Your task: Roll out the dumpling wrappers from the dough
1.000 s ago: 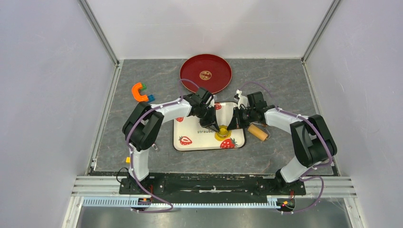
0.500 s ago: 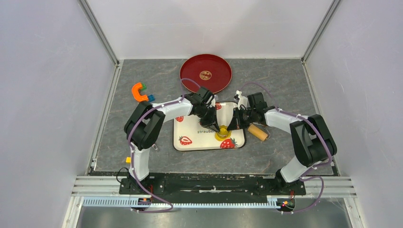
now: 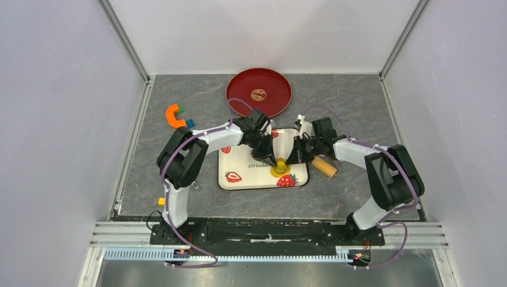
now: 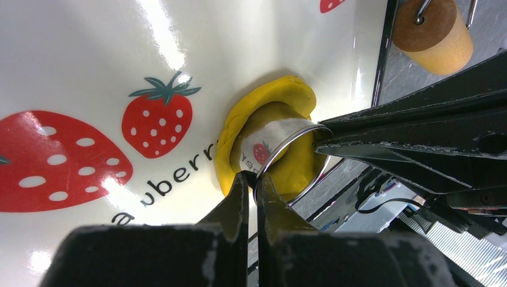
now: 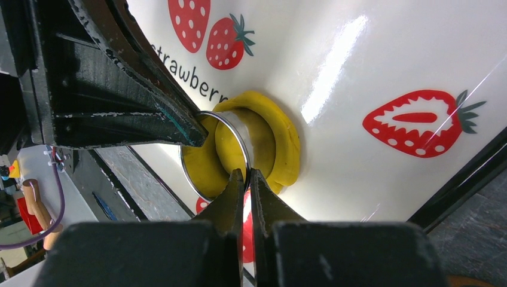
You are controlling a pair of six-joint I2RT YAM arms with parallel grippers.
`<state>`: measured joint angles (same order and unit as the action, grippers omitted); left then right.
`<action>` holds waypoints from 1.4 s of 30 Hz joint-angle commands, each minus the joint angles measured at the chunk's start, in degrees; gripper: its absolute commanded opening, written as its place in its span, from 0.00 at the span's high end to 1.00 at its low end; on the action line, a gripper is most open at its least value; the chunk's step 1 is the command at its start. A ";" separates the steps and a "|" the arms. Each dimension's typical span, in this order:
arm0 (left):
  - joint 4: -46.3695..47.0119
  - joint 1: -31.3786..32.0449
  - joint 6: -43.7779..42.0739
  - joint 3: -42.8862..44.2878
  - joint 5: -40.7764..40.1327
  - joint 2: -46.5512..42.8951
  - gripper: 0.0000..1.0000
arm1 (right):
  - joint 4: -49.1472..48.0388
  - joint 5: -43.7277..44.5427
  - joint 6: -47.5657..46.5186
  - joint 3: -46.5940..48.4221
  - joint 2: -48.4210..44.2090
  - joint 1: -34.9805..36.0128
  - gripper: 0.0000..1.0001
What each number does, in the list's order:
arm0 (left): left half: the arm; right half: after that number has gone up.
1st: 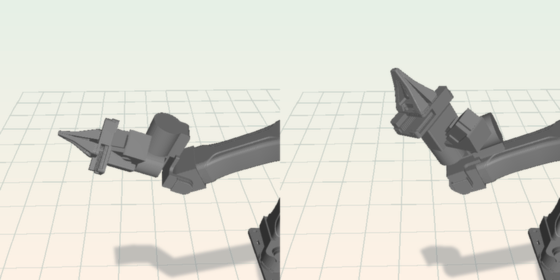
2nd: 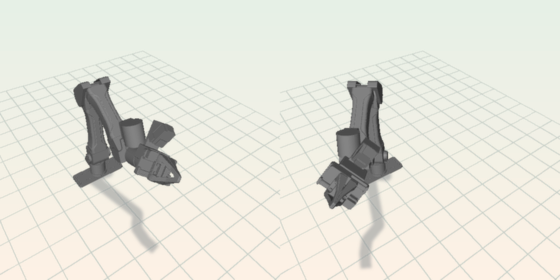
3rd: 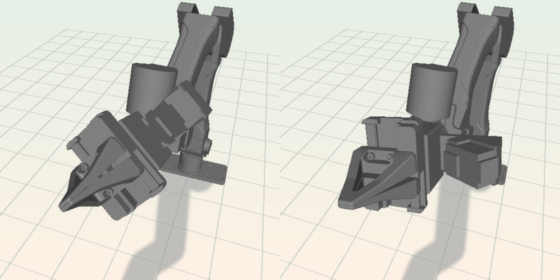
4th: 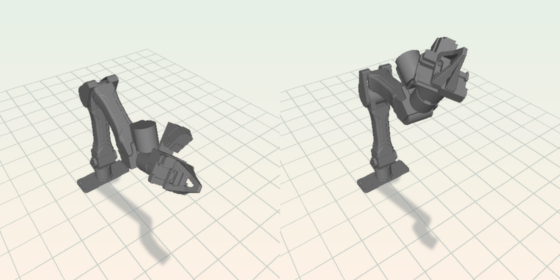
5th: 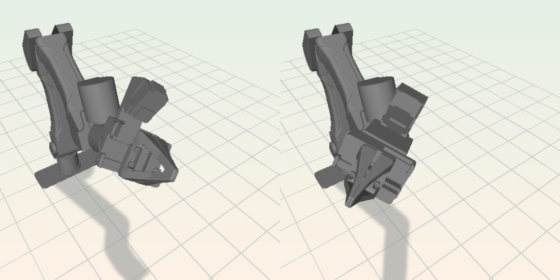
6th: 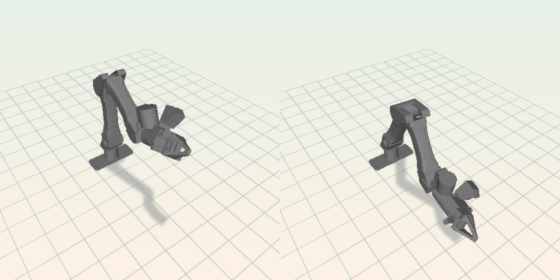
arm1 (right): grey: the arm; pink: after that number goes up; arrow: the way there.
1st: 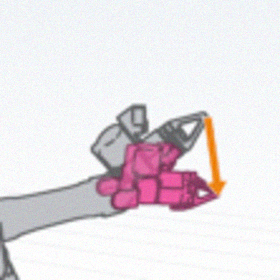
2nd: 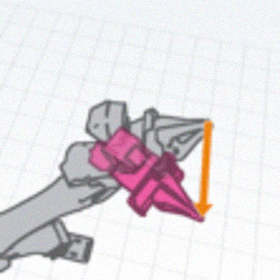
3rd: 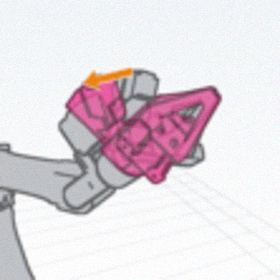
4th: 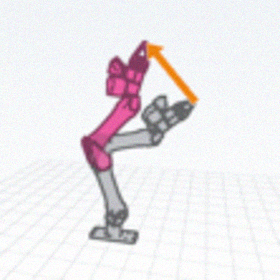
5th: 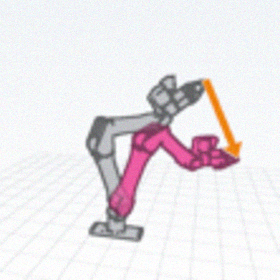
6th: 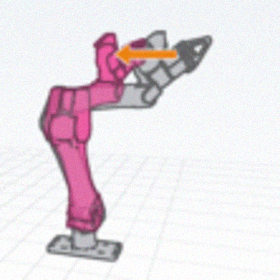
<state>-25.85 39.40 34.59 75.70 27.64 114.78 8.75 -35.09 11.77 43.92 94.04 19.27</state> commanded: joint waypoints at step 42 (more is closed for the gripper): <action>-4.34 6.31 -3.31 -7.14 -10.61 10.56 0.98 | 14.04 19.64 -7.41 -10.17 9.78 3.83 1.00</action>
<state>-25.52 40.29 34.57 74.98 25.74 115.28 5.65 -34.28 12.16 42.02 93.56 19.77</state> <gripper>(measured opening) 0.044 0.008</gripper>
